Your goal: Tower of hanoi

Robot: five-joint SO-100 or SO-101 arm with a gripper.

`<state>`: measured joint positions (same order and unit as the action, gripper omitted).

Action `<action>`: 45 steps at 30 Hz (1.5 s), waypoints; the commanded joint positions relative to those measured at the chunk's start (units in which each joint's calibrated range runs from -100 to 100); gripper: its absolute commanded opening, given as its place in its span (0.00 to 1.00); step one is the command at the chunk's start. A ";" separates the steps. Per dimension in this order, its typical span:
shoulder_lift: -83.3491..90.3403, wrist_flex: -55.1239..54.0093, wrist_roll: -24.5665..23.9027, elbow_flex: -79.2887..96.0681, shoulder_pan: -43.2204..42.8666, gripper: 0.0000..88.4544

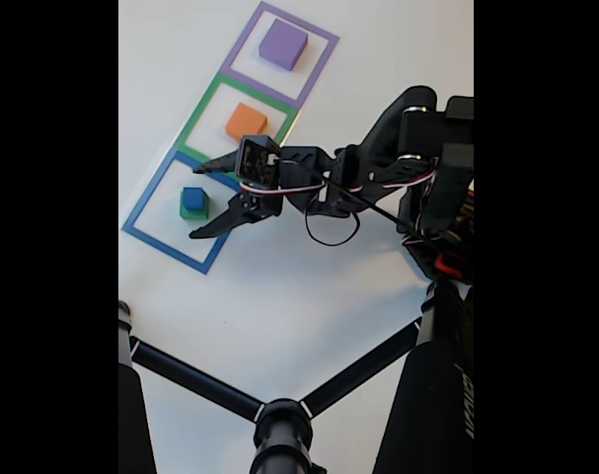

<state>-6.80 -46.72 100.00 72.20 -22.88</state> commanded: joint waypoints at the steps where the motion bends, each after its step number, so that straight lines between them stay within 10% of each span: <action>1: -0.43 -1.22 0.00 -2.56 -1.09 0.40; 45: -2.13 -1.14 0.00 -3.65 -4.25 0.13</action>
<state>-9.24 -46.72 99.82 69.90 -26.51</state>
